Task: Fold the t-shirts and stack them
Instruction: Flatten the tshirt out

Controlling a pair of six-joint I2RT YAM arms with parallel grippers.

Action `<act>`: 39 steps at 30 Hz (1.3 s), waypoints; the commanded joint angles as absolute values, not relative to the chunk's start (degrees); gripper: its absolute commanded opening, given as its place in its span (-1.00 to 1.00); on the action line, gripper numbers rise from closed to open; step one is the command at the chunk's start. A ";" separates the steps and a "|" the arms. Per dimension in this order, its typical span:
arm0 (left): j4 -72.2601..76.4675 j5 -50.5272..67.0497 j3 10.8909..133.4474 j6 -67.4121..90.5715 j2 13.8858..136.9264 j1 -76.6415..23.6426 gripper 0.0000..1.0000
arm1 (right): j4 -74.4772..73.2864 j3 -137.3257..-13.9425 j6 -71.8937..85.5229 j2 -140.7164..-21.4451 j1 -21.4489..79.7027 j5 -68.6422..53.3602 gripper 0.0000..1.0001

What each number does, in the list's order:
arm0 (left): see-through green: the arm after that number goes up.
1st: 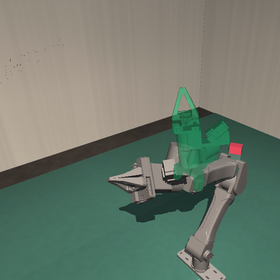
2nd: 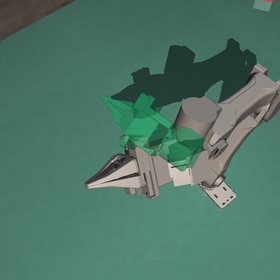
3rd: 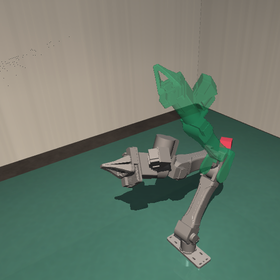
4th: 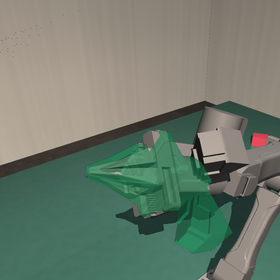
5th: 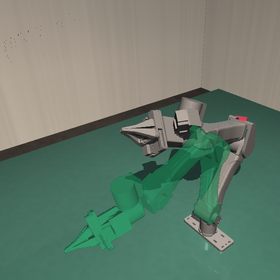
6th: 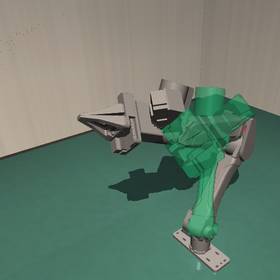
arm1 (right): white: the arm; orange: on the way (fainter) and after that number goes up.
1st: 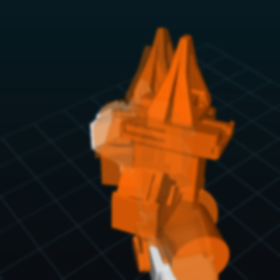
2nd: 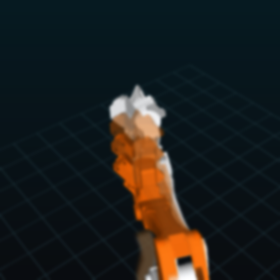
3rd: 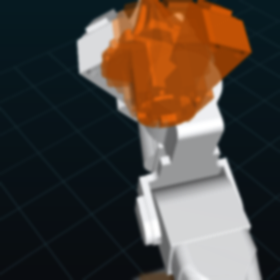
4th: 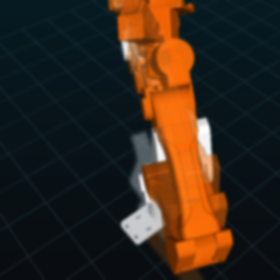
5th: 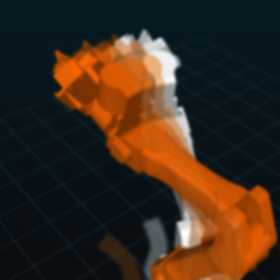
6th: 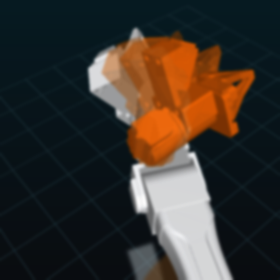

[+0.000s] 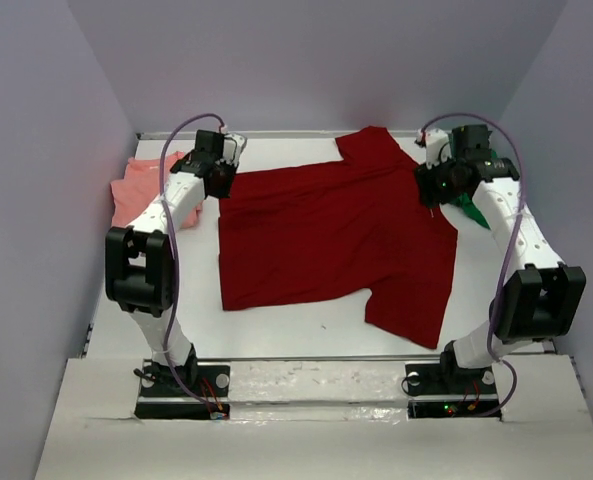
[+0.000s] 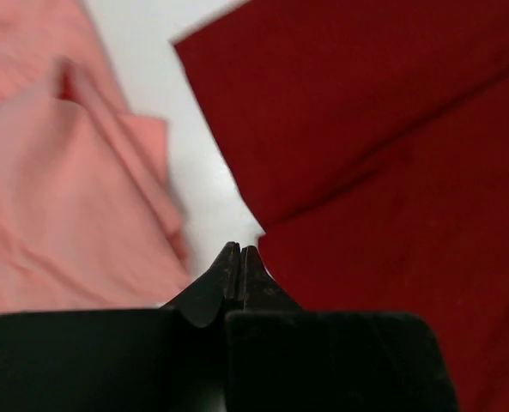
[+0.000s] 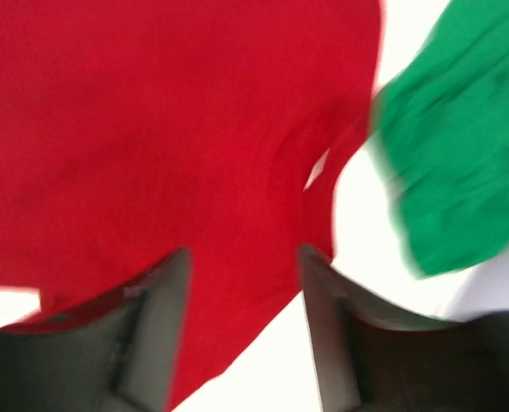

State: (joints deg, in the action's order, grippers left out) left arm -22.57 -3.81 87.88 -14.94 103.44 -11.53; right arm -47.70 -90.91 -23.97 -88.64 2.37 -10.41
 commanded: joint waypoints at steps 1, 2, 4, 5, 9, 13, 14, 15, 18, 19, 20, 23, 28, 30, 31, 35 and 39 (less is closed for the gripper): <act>-25.05 6.41 79.03 -16.52 98.62 -11.95 -1.00 | -46.94 -78.51 -22.50 -87.72 2.81 -9.93 -0.01; -24.44 6.94 77.27 -16.35 98.44 -12.21 -1.00 | -46.50 -75.44 -21.37 -86.41 2.81 -10.11 -0.17; -24.26 9.31 76.38 -16.44 98.44 -12.83 -1.00 | -45.00 -72.87 -20.74 -85.52 2.81 -10.81 -1.00; -24.26 9.75 76.55 -16.35 99.13 -13.35 -1.00 | -44.74 -71.12 -19.79 -85.26 2.81 -11.07 -1.00; -24.00 9.23 78.31 -16.35 102.47 -17.39 -1.00 | -42.98 -67.42 -18.46 -84.73 2.81 -11.95 -1.00; -22.24 6.86 81.12 -16.61 107.13 -18.72 -1.00 | -42.10 -65.31 -17.49 -84.20 2.81 -12.04 -1.00; -21.98 6.68 82.95 -16.70 109.23 -18.72 -1.00 | -41.93 -65.04 -17.23 -83.85 2.81 -11.87 -1.00; -21.62 5.11 83.75 -16.70 110.12 -18.81 -1.00 | -41.92 -64.52 -17.05 -83.59 2.81 -11.69 -1.00; -17.59 -3.20 86.30 -16.00 113.11 -18.72 -1.00 | -41.66 -63.29 -17.40 -82.18 2.81 -10.99 -1.00; -16.19 -5.17 88.14 -15.56 114.07 -18.63 -1.00 | -41.66 -63.02 -17.49 -81.92 2.81 -10.46 -1.00; -15.65 -6.84 89.20 -15.56 116.00 -18.46 -1.00 | -41.66 -62.76 -17.49 -81.39 2.81 -10.02 -1.00; -15.73 -8.35 94.20 -14.68 118.99 -17.49 -1.00 | -41.92 -61.96 -17.58 -80.95 2.81 -8.35 -1.00; -18.80 -2.90 104.30 -12.84 124.89 -14.15 -1.00 | -41.75 -61.08 -17.40 -81.30 2.81 -7.73 -1.00; -19.77 -0.28 106.42 -12.83 126.99 -13.28 -1.00 | -41.84 -61.08 -17.14 -82.00 2.81 -7.56 -1.00; -21.69 -0.26 109.13 -12.75 128.05 -13.18 -1.00 | -41.84 -61.08 -17.05 -82.18 2.81 -7.38 -1.00; -25.22 2.28 112.76 -12.66 133.06 -12.48 -1.00 | -42.01 -61.43 -17.14 -82.71 2.81 -6.33 -1.00; -25.05 4.39 111.27 -12.31 133.77 -11.52 -1.00 | -42.63 -62.14 -17.23 -82.71 2.81 -5.72 -1.00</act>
